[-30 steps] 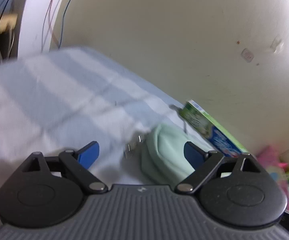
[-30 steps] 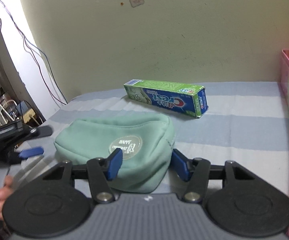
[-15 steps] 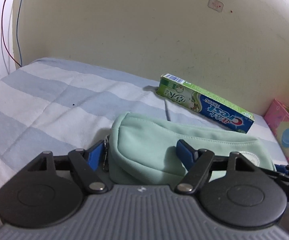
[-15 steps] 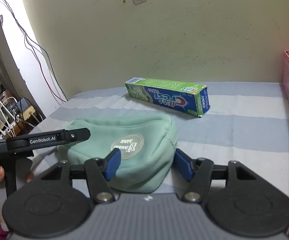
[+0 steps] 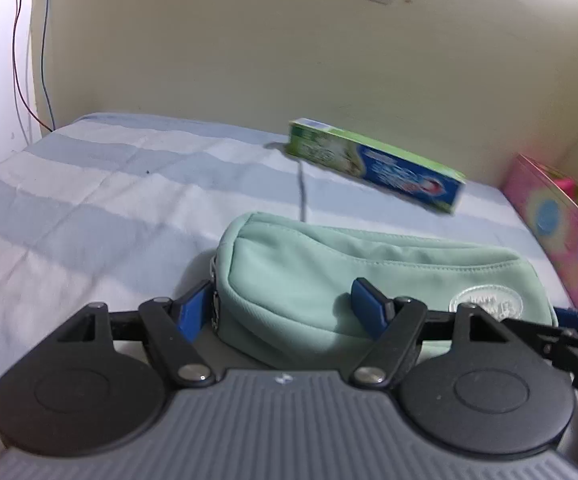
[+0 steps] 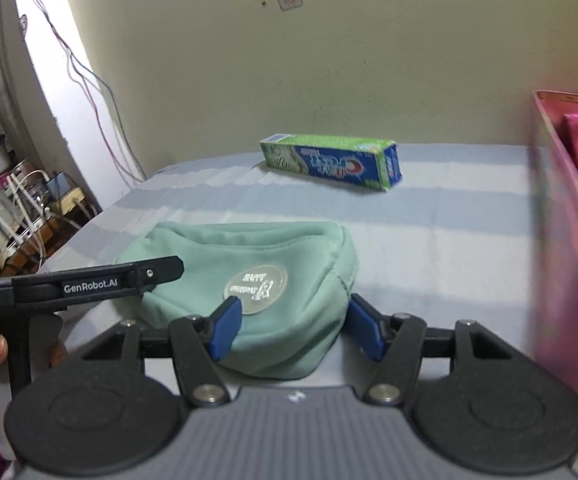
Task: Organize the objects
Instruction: 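Grasp the mint-green pouch with both grippers and lift it, then carry the pouch with both grippers and lower it into the pink tin, then release the pouch and move both grippers to the green toothpaste box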
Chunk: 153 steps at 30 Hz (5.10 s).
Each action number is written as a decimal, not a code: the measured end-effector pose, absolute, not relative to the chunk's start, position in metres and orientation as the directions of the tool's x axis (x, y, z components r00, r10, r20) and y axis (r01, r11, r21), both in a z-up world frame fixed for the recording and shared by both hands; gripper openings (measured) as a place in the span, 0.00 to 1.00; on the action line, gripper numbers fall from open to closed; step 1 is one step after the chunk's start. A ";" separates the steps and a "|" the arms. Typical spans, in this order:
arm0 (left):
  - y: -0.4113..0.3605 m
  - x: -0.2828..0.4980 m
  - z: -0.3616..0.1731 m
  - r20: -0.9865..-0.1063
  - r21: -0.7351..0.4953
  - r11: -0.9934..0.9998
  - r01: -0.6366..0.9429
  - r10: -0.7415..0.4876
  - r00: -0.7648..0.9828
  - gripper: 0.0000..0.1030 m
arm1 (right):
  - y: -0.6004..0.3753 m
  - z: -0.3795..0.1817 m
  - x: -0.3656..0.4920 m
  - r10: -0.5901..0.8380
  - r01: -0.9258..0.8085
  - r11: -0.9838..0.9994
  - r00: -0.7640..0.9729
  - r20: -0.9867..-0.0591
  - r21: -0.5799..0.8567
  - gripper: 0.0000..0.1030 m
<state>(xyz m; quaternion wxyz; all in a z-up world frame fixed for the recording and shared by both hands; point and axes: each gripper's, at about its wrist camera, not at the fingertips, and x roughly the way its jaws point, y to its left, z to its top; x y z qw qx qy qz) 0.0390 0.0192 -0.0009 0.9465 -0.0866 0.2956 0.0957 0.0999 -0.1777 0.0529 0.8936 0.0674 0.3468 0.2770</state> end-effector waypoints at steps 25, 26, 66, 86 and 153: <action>-0.213 -0.014 -0.004 -0.637 -0.124 0.918 0.376 -0.364 0.680 0.74 | -0.416 0.056 -0.122 0.327 -0.113 0.913 0.776 -0.539 0.391 0.62; -0.222 -0.013 -0.004 -0.639 -0.128 0.909 0.398 -0.382 0.667 0.74 | -0.426 0.055 -0.127 0.310 -0.098 0.918 0.785 -0.537 0.385 0.62; -0.265 0.126 0.072 -0.490 -0.060 0.944 0.324 -0.311 0.815 0.71 | -0.466 0.115 0.059 0.140 -0.047 0.970 0.908 -0.395 0.236 0.69; -0.288 0.142 0.038 -0.521 0.126 0.960 0.249 -0.149 0.840 0.73 | -0.455 0.076 0.083 0.013 0.026 0.995 0.916 -0.400 0.093 0.85; -0.195 0.037 0.052 -0.478 0.133 0.983 0.126 -0.048 0.877 0.86 | -0.413 0.075 -0.042 0.075 -0.005 0.982 0.927 -0.367 0.188 0.91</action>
